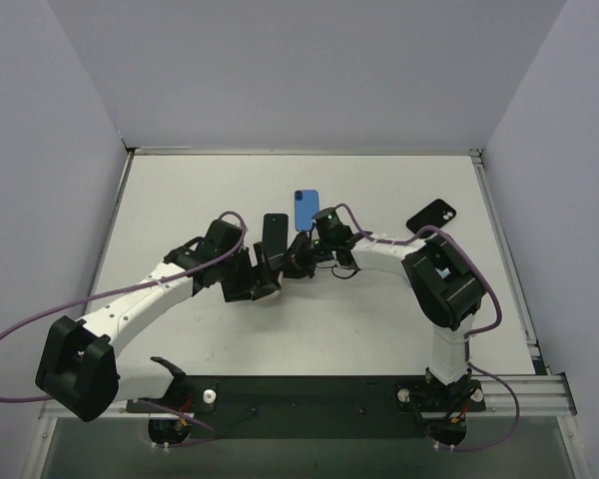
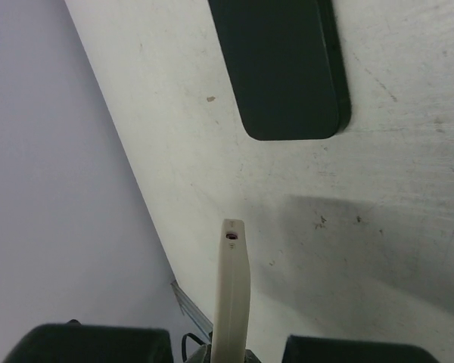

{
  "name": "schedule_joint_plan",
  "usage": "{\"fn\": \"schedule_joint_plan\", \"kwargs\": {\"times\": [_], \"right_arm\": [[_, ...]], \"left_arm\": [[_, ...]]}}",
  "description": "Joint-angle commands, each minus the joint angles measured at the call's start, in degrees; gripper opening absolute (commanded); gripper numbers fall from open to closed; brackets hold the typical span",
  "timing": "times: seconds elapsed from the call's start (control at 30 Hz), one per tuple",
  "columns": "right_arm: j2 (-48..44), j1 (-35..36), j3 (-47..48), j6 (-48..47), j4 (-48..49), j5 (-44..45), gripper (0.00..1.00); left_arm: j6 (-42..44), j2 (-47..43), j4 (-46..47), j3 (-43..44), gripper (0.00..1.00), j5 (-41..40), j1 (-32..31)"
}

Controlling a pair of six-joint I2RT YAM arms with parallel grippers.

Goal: Take the phone out of the phone case
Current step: Adjust the phone.

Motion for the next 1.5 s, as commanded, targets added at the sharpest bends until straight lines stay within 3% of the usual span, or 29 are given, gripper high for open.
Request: {"fn": "schedule_joint_plan", "kwargs": {"times": [0.0, 0.2, 0.37, 0.47, 0.53, 0.7, 0.83, 0.97, 1.07, 1.23, 1.37, 1.47], "right_arm": [[-6.72, -2.88, 1.46, -8.4, -1.1, -1.27, 0.0], [-12.62, -7.27, 2.07, -21.5, -9.88, -0.56, 0.0], [-15.53, -10.18, 0.05, -26.33, -9.63, -5.03, 0.0], [-17.38, -11.06, -1.79, -28.97, -7.79, -9.34, 0.0], [-18.52, -11.24, -3.19, -29.76, -5.51, -12.58, 0.0], [-21.33, -11.24, -4.96, -31.44, -1.99, -16.99, 0.0], [-22.3, -11.24, -7.24, -28.63, 3.98, -19.98, 0.0], [-21.42, -11.15, -7.6, -24.78, 9.15, -23.67, 0.0], [-20.9, -11.15, -8.91, -21.43, 15.74, -26.05, 0.0], [-19.93, -10.63, -9.88, -13.87, 24.55, -26.93, 0.0], [-18.7, -9.75, -9.18, -12.37, 26.41, -27.28, 0.0], [-18.09, -9.13, -8.83, -11.75, 25.97, -27.37, 0.0]], "left_arm": [[1.73, -5.0, 1.82, 3.52, 0.9, 1.62, -0.02], [3.76, -7.29, 3.39, 4.67, 0.93, 5.13, 1.21], [1.04, -9.48, 9.62, 1.52, 0.93, 8.47, 2.96], [-4.31, -11.07, 22.77, -6.91, 0.91, 11.44, 5.24], [-11.05, -10.55, 38.4, -13.4, 0.89, 18.71, 6.48], [-17.06, -7.56, 56.34, -18.88, 0.88, 22.97, 6.57], [-22.59, -4.57, 68.24, -22.31, 0.85, 27.45, 6.31], [-27.08, -2.64, 75.79, -25.55, 0.79, 27.28, 5.87], [-32.88, -1.5, 87.13, -28.28, 0.76, 26.05, 5.78], [-34.29, 0.79, 91.19, -28.29, 0.74, 26.14, 3.94], [-38.07, 3.6, 98.64, -28.64, 0.66, 25.79, 4.02], [-40.18, 5.01, 102.96, -28.9, 0.52, 25.35, 4.02]]}}
